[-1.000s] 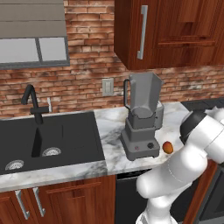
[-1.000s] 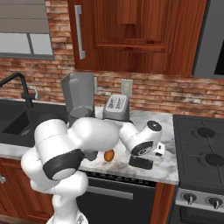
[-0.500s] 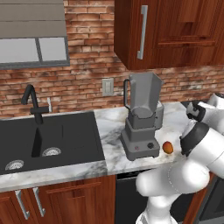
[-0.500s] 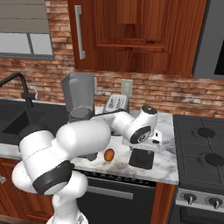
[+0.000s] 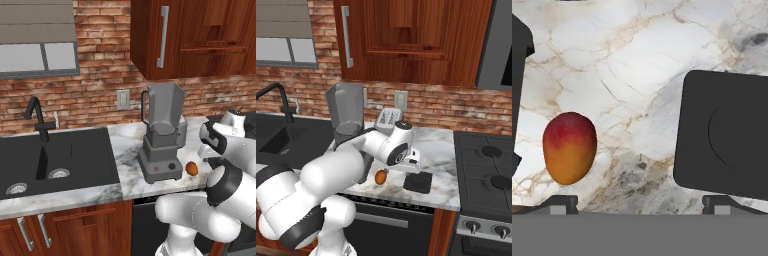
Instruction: Open the blender lid, put the mango in the blender, close the lid, and start the blender.
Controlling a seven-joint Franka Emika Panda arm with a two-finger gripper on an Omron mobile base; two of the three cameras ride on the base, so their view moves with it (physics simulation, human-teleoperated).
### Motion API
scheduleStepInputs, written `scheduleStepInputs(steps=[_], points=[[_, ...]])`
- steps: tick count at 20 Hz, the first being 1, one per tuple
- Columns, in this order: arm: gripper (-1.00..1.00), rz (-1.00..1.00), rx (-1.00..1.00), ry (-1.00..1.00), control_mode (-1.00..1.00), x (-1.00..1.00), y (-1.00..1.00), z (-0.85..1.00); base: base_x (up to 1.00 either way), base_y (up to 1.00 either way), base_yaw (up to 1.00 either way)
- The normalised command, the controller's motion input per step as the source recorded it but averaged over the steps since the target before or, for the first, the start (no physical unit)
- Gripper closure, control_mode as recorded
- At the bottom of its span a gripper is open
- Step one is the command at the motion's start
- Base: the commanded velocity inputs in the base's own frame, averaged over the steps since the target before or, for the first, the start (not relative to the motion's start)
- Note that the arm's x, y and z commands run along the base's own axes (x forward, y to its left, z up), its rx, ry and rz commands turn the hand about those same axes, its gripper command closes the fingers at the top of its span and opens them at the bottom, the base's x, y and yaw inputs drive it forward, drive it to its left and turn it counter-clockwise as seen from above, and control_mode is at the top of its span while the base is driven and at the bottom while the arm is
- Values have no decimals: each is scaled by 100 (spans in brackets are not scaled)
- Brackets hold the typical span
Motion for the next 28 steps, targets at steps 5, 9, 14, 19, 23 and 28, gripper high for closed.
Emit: scheduleStepInputs(steps=[5, 9, 14, 19, 23, 28], points=[[-100, 16, 10, 0, -100, -5, 17, -12, 0, 0, 0], [-100, 9, 4, 0, -100, 0, 12, 0, 0, 0, 0], [-100, 3, 1, 0, -100, 0, 20, 0, 0, 0, 0], [-100, 0, 0, 2, -100, 0, 20, 0, 0, 0, 0], [-100, 0, 0, 0, -100, 2, 25, 0, 0, 0, 0], [-100, 0, 0, 0, -100, 20, 8, 0, 0, 0, 0]])
